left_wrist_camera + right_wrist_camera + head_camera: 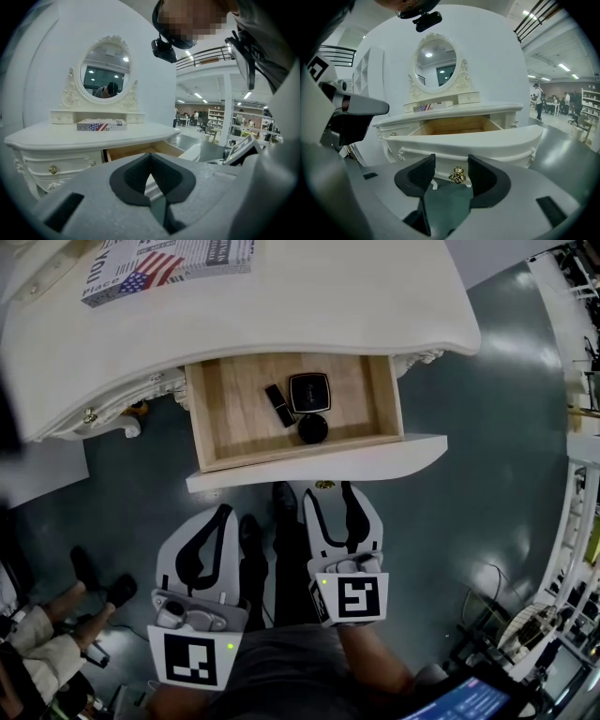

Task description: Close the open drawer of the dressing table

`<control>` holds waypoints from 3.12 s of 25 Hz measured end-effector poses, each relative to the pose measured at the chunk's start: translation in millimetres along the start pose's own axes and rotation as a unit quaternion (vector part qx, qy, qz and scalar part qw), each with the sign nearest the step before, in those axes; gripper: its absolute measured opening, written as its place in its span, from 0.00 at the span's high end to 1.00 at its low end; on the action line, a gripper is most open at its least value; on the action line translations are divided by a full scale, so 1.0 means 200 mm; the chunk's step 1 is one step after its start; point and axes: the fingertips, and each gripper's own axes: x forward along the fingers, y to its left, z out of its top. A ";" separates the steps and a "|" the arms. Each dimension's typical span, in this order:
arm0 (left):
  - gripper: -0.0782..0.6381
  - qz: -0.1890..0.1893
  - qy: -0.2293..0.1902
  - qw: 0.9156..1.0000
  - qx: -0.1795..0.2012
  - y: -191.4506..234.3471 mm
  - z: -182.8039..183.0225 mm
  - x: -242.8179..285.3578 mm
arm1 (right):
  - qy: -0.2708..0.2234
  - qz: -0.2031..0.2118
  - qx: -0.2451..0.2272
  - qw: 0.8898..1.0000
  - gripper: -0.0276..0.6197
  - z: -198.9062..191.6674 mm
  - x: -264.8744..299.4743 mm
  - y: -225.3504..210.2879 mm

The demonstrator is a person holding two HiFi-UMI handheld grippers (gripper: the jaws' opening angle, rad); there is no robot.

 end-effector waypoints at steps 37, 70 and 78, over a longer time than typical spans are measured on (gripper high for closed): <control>0.87 0.033 -0.005 0.999 0.004 0.10 0.07 0.04 | 0.007 0.026 -0.012 1.000 0.65 0.11 0.16 -0.02; 0.87 0.050 -0.003 0.999 -0.007 0.20 0.08 0.12 | 0.014 0.031 -0.025 0.999 0.65 0.19 0.33 -0.04; 0.87 0.054 -0.005 0.998 -0.011 0.22 0.08 0.13 | 0.012 0.025 -0.021 0.999 0.65 0.21 0.36 -0.04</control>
